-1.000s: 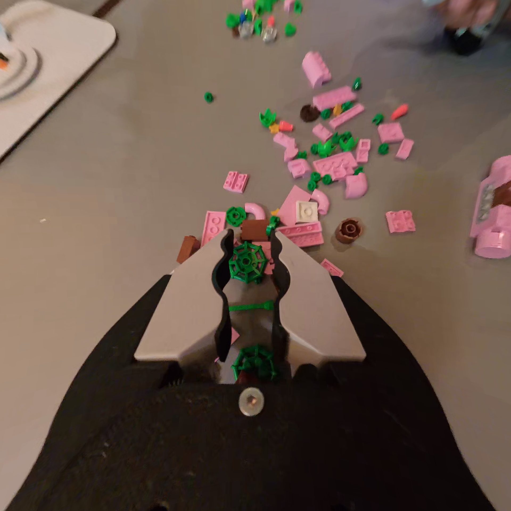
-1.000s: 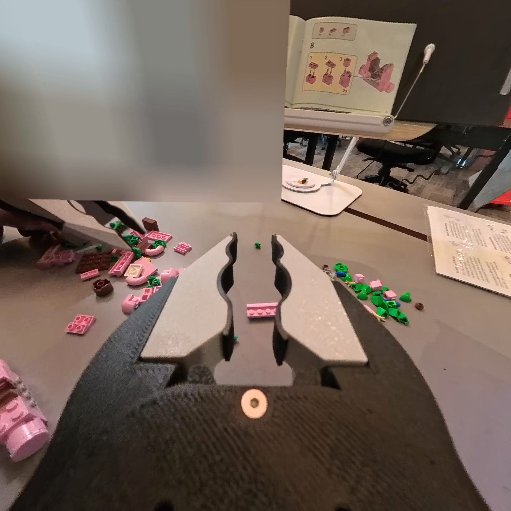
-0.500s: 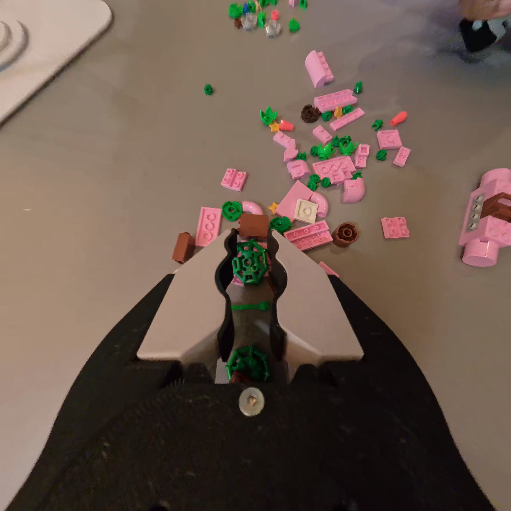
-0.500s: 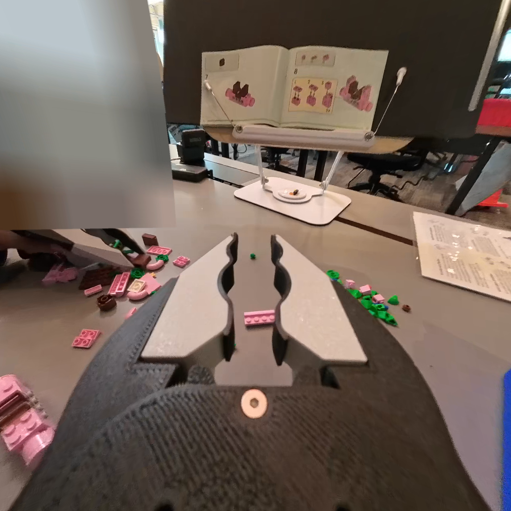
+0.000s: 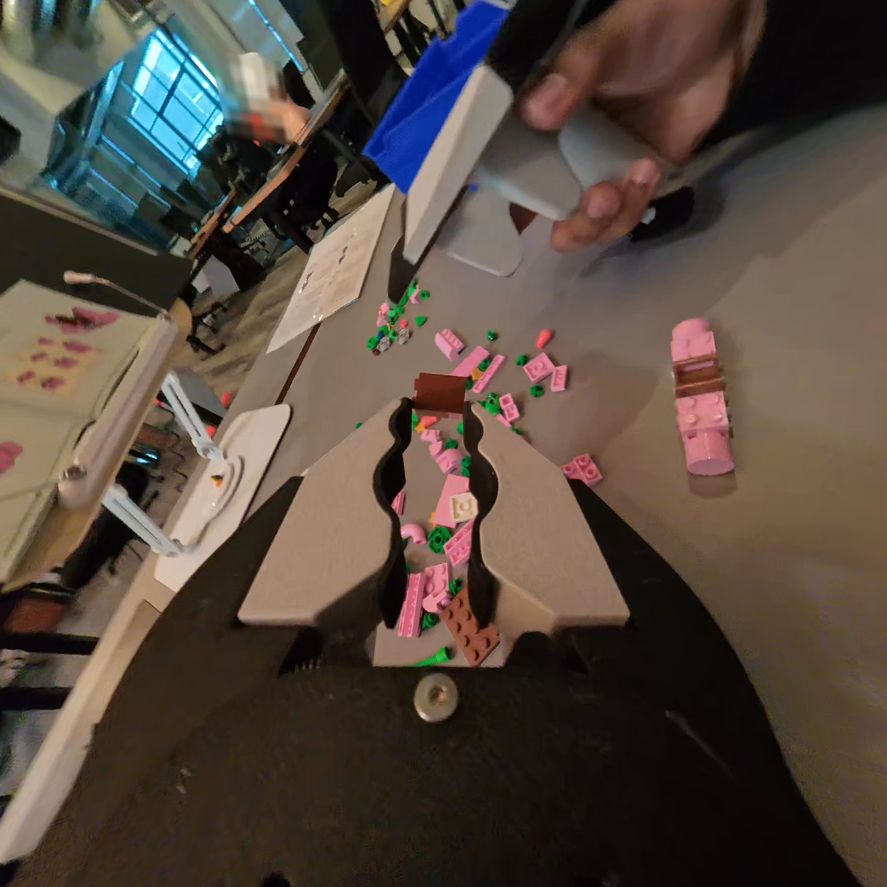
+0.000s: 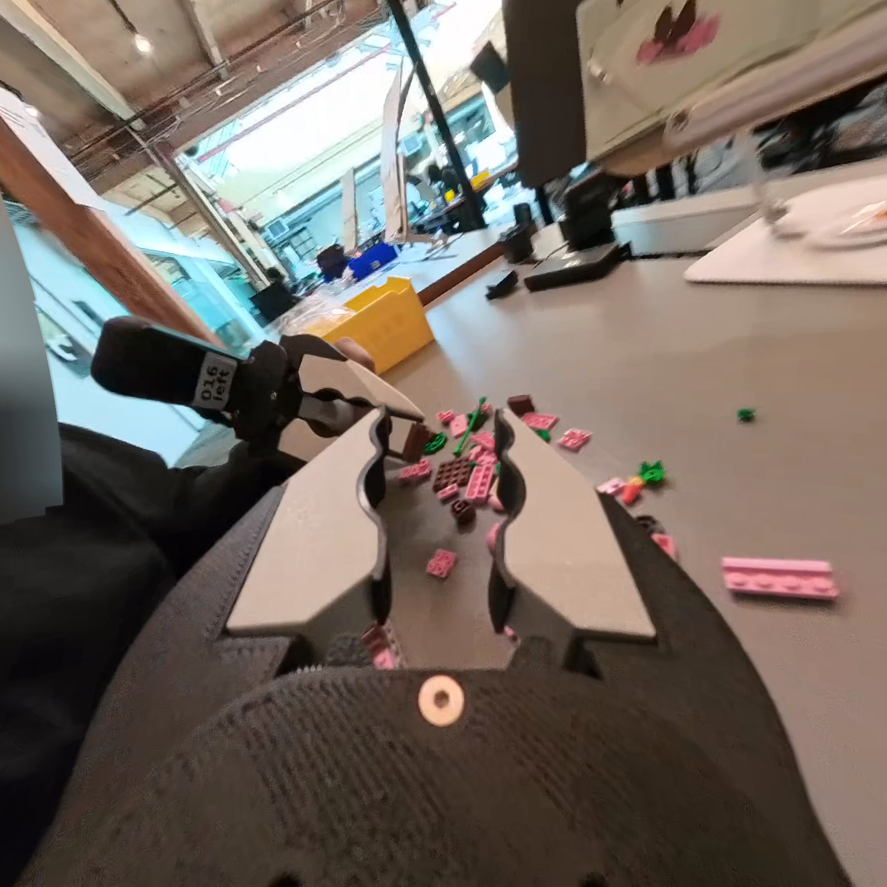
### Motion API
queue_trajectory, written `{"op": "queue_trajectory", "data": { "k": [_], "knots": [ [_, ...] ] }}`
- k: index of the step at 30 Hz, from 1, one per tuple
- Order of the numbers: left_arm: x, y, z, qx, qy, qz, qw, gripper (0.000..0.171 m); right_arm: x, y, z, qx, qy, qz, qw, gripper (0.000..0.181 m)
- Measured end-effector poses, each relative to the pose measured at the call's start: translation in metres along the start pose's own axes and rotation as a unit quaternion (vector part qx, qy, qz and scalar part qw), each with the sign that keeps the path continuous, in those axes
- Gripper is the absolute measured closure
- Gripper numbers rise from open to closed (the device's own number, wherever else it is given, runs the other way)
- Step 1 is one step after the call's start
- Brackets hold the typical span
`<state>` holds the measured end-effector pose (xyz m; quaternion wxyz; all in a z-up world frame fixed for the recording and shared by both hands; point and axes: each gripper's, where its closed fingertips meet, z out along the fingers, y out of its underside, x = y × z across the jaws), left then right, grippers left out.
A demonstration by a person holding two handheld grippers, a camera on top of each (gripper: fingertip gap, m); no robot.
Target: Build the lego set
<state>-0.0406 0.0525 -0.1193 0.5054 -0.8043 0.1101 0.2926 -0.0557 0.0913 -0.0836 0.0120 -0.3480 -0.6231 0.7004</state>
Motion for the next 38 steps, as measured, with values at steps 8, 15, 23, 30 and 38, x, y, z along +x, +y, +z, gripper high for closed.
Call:
{"op": "queue_trajectory", "data": {
  "k": [8,15,23,30,38],
  "knots": [
    [0.022,-0.005,0.006,-0.004,0.018,0.060,0.998,0.152,-0.014,0.044,0.015,-0.104,-0.061,0.079,0.990,0.140],
    [0.030,-0.010,0.005,0.006,0.032,0.069,0.997,0.152,-0.024,0.050,0.017,-0.117,-0.096,0.089,0.984,0.173],
    [0.017,-0.006,-0.002,0.001,0.011,0.077,0.997,0.143,-0.020,0.045,0.012,-0.121,-0.082,0.051,0.988,0.175],
    [-0.078,0.035,-0.057,0.007,-0.134,-0.029,0.991,0.132,0.025,0.065,-0.013,-0.224,0.052,-0.127,0.965,0.175],
    [-0.099,0.036,-0.070,0.053,-0.163,-0.119,0.978,0.137,0.012,0.097,-0.028,-0.304,0.007,-0.244,0.921,0.175]
  ]
}}
